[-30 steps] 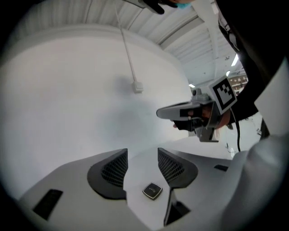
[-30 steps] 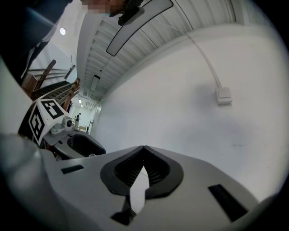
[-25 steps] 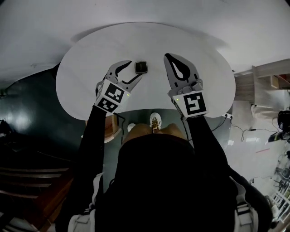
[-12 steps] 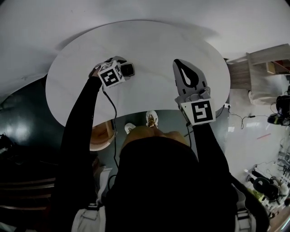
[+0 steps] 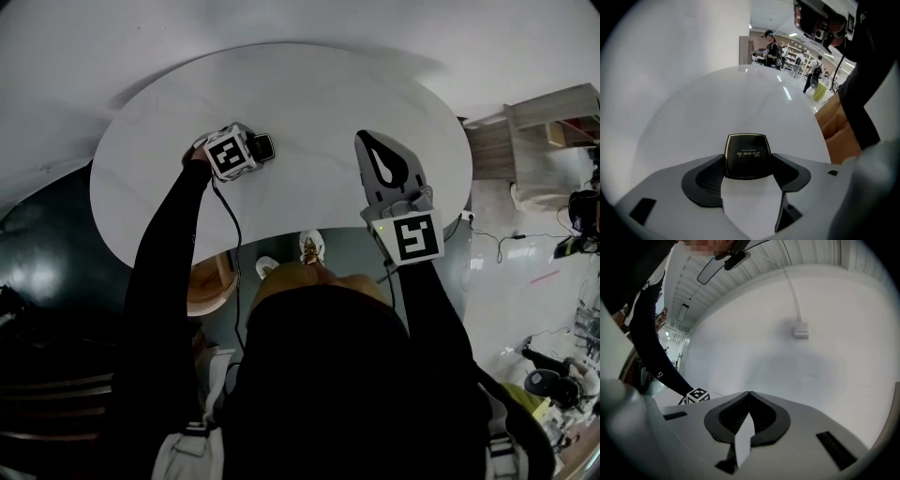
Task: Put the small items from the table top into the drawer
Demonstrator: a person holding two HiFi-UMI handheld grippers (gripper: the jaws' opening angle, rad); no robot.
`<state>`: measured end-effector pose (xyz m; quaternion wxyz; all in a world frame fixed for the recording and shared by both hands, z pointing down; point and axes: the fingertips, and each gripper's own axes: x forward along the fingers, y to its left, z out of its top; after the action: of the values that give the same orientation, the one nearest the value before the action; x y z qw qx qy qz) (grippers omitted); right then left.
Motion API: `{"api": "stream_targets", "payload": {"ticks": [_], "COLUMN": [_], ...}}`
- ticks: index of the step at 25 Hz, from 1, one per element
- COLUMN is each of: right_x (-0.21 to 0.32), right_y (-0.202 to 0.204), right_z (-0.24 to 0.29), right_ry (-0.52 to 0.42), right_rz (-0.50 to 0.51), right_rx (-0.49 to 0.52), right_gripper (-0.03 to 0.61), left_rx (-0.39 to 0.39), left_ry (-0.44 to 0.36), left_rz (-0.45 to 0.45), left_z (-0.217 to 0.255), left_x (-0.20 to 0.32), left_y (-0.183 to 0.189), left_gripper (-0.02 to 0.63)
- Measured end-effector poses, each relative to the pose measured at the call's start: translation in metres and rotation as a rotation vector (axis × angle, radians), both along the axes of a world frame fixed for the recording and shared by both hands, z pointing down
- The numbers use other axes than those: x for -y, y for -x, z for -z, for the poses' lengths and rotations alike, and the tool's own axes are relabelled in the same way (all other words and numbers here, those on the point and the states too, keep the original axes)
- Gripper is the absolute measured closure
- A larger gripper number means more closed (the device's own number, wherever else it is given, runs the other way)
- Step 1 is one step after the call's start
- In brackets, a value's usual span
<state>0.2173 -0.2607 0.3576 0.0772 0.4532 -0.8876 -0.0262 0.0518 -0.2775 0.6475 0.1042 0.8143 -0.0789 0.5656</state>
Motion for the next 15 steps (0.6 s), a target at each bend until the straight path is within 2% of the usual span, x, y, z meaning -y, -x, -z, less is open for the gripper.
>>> {"api": "stream_targets", "payload": {"ticks": [3,8,11,15], "right_x": [0.000,-0.005,-0.008,-0.014], "right_y": [0.001,0.003,0.020,0.048], "right_z": [0.003,0.007,0.021,0.026], "right_ry": [-0.012,-0.011,-0.068,-0.113], "right_rz": [0.020,0.025,0.061,0.106], "right_rx": [-0.010,-0.022,0.036,0.066], "right_gripper": [0.554,0.554,0.554,0.554], "left_rx": [-0.083,-0.328,-0.468,-0.612], "left_ry": [-0.081,-0.223,-0.311,-0.474], "left_rz": [0.097,0.325,0.452,0.551], "left_z": [0.029,0.121,0.167,0.220], "left_x": [0.002,-0.010,-0.026,-0.051], "left_y": [-0.006,-0.018,-0.023,-0.021], "left_gripper": [0.285,0.285,0.285,0.285]}}
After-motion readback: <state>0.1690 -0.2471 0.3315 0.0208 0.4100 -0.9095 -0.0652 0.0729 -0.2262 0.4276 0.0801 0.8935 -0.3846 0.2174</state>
